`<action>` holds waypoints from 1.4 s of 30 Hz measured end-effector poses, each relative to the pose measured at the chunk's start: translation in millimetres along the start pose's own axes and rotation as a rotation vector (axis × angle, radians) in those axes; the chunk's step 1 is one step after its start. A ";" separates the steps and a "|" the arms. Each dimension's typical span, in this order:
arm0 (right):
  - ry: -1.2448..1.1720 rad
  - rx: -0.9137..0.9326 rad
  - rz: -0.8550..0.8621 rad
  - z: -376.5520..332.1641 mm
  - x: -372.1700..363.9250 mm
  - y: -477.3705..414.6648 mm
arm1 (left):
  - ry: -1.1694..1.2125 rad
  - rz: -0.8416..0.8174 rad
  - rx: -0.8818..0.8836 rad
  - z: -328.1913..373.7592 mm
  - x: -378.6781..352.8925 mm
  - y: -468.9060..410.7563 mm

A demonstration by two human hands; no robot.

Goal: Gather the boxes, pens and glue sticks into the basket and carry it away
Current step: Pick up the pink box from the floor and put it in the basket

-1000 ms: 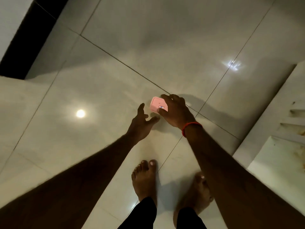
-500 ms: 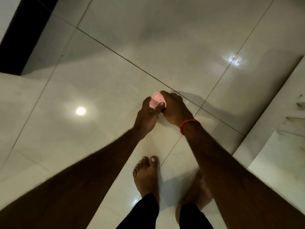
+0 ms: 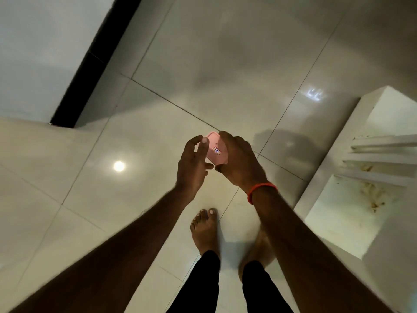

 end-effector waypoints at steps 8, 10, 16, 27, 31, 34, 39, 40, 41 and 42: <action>0.012 0.014 0.058 -41.0 95.4 59.7 | 0.057 -0.008 -0.074 56.9 -1.7 76.0; 0.015 0.013 0.080 -47.3 117.9 76.3 | 0.071 -0.022 -0.099 73.6 -4.4 94.8; 0.054 -0.023 0.183 -55.7 180.7 132.2 | 0.068 -0.071 -0.168 115.4 -20.7 148.7; 0.018 -0.161 0.389 -16.6 260.3 217.3 | -0.004 -0.210 -0.306 153.0 -93.9 223.9; -0.012 -0.221 0.462 12.7 278.2 237.9 | -0.011 -0.289 -0.347 159.1 -134.3 243.5; -0.057 -0.272 0.505 39.6 291.1 257.7 | -0.031 -0.361 -0.359 158.4 -169.1 257.8; -0.103 -0.365 0.562 93.1 306.8 299.0 | -0.131 -0.488 -0.395 145.8 -229.1 285.6; -0.107 -0.390 0.579 104.7 308.8 308.4 | -0.152 -0.515 -0.401 141.9 -241.8 292.2; -0.113 -0.419 0.595 116.6 310.1 317.4 | -0.172 -0.543 -0.408 137.9 -254.0 298.1; -0.121 -0.448 0.611 128.1 311.3 326.6 | -0.195 -0.573 -0.413 133.6 -265.9 303.9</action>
Point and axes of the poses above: each hand's wrist, its own y-axis away from the middle knuckle, its own x-axis out of the back of the hand, z = x × y, the point moved 5 cm from there along -y, towards the middle knuckle, and after that the axes turned 14 degrees about y, right-handed, at the moved point
